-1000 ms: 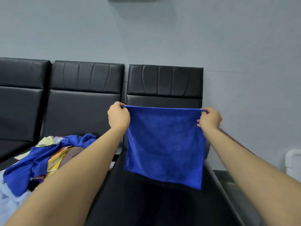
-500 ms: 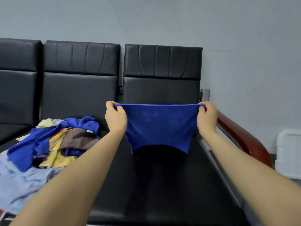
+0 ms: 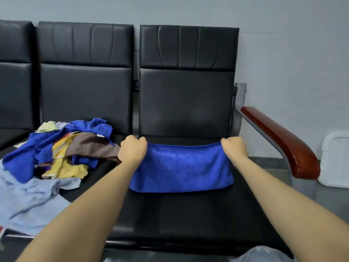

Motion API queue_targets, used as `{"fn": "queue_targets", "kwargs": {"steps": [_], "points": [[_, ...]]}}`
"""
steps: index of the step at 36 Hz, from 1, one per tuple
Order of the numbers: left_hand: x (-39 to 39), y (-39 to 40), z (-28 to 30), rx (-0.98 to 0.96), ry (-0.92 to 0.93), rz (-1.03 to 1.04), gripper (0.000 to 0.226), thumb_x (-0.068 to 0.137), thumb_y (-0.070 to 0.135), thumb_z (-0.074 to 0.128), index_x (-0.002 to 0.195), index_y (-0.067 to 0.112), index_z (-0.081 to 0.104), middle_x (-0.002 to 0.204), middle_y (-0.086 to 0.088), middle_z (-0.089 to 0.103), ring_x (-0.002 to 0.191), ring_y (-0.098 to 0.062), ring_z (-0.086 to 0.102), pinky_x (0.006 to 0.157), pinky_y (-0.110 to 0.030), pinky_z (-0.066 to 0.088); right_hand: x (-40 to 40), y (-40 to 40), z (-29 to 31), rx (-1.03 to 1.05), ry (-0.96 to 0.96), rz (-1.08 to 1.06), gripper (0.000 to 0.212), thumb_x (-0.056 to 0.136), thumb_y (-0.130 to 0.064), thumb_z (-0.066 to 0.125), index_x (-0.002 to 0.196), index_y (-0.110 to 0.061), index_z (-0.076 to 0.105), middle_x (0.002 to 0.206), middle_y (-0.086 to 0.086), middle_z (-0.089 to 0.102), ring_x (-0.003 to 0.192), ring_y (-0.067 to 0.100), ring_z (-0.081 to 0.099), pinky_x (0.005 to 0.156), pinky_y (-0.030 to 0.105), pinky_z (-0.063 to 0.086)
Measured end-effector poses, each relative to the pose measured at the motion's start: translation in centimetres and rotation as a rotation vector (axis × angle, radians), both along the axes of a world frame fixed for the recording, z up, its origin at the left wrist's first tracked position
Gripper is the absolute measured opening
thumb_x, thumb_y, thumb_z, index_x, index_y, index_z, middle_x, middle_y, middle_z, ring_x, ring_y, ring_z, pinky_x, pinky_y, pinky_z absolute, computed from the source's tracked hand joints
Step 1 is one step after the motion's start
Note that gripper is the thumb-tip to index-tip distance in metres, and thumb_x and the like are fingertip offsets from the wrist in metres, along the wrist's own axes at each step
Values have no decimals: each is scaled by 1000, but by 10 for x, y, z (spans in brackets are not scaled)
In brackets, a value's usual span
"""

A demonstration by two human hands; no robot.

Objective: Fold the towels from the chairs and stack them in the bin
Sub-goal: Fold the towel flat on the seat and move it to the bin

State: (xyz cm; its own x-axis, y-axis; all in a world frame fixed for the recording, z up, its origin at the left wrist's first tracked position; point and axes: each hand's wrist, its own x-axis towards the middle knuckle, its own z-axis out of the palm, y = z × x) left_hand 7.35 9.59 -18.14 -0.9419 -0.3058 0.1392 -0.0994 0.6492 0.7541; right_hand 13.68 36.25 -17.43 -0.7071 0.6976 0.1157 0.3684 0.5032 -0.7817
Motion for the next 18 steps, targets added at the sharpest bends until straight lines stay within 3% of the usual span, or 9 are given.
{"fn": "queue_targets", "kwargs": {"steps": [3,6,9,12,14,18], "points": [[-2,3,-17,-99,-53,-28,30,91,24,44,107,2,57,114,-20,60,105,-38,56,77,-36,39,-11,3,-18,-50,-63,31,25,83,-12,48,60,-14,37,67,6,41,69,27,42,69,32,33],[-7,2,-35,-156,-118,-49,25,92,18,46,107,0,55,115,-20,58,103,-38,56,78,-36,42,-17,5,-31,-37,-135,55,12,89,-9,47,80,-6,53,82,11,53,71,26,49,61,28,35],[-10,4,-51,-199,-192,-88,27,92,12,46,116,1,52,120,-20,57,107,-37,56,81,-37,44,-21,5,-43,3,-193,57,19,92,-10,46,97,-4,64,101,13,62,97,32,57,79,32,43],[-12,6,-64,-275,-266,-96,24,93,16,48,112,2,54,119,-18,58,107,-36,57,81,-36,43,-26,3,-57,139,-296,61,25,94,-15,46,109,-19,67,116,10,60,118,31,45,99,37,30],[-13,8,-69,-315,-282,-87,23,93,17,47,110,4,55,119,-17,58,106,-34,57,82,-37,44,-30,2,-64,189,-307,71,24,96,-18,47,109,-22,66,115,8,60,118,30,41,97,37,26],[-18,14,-69,-269,-249,-9,31,95,16,43,122,2,46,125,-19,55,112,-36,54,88,-40,43,-37,1,-72,186,-214,80,19,98,-22,45,105,-16,62,95,4,60,102,26,53,95,35,28]]}}
